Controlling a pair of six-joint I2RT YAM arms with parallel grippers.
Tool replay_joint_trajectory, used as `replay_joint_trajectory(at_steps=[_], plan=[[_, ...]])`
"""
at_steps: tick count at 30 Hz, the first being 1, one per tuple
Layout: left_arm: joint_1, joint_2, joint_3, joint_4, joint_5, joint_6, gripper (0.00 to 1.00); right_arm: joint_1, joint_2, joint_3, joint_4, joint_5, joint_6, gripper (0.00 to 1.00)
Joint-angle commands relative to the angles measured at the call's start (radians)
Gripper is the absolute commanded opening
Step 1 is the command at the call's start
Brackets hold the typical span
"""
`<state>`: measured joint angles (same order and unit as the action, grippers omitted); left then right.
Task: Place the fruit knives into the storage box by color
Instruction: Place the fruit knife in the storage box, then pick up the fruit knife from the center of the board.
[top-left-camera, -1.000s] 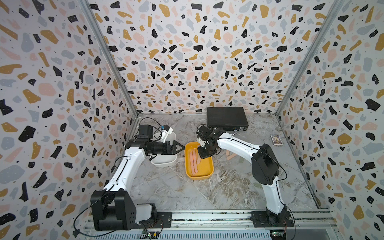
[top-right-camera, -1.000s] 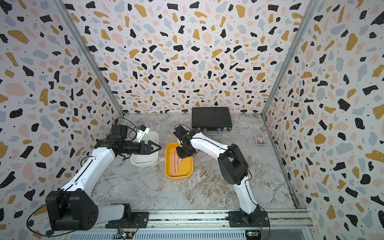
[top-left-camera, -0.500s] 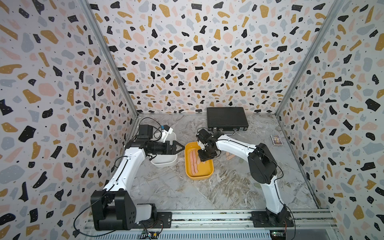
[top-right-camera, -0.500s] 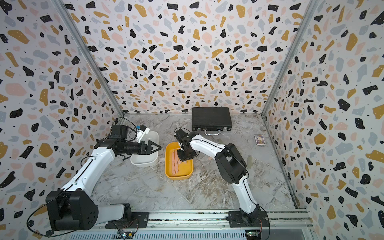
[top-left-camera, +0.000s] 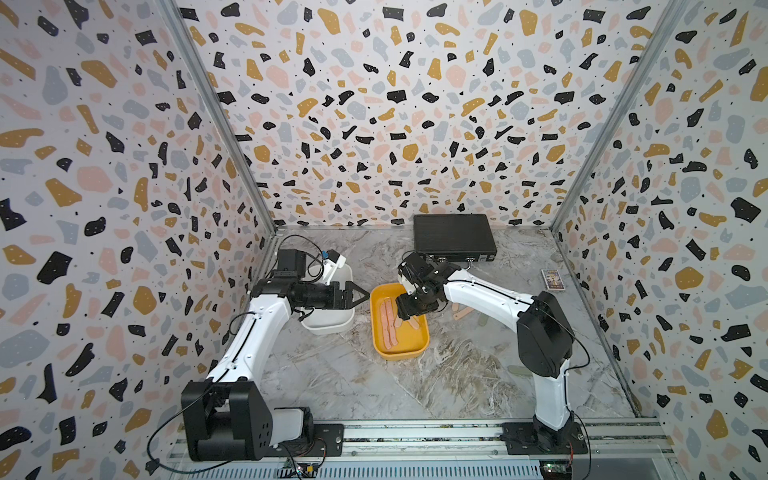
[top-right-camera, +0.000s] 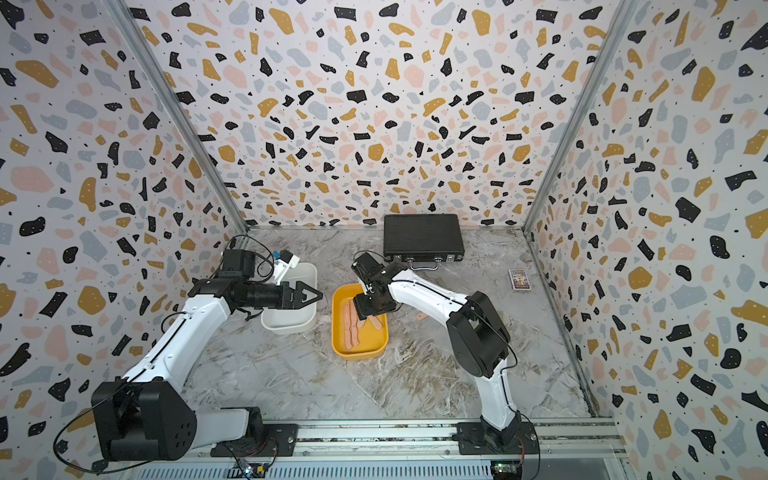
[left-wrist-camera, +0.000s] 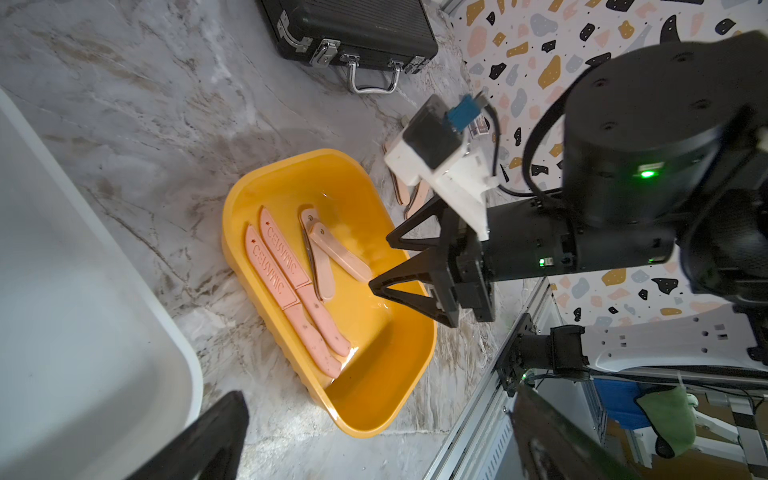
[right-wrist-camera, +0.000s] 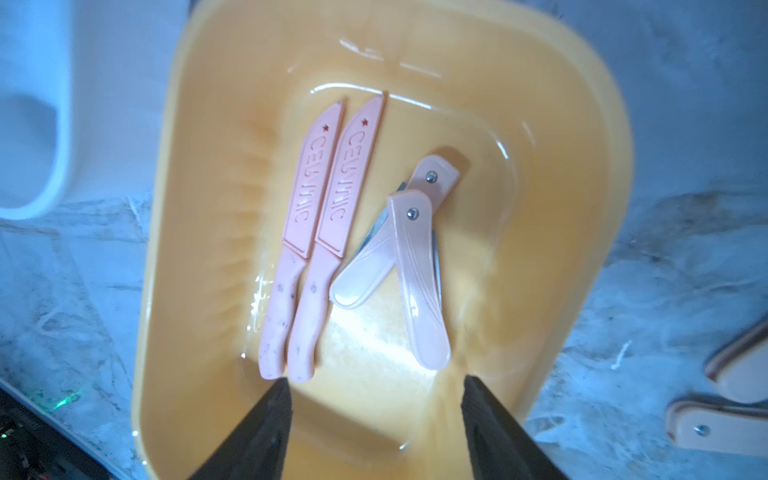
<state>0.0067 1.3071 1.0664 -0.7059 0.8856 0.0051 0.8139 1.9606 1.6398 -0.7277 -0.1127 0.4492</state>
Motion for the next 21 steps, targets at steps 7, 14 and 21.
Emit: replay_joint_trajectory(at_steps=[7,14,21], plan=[[-0.014,-0.051,0.034,-0.008,0.005,0.000,0.99,-0.011,-0.140,-0.083,0.011,0.099,-0.018,0.67],[-0.106,-0.072,0.060,-0.021,-0.037,0.026,0.99,-0.093,-0.216,-0.191,0.013,0.106,-0.004,0.68],[-0.178,-0.022,0.084,-0.020,-0.046,0.030,0.99,-0.179,-0.245,-0.258,-0.020,0.121,-0.007,0.68]])
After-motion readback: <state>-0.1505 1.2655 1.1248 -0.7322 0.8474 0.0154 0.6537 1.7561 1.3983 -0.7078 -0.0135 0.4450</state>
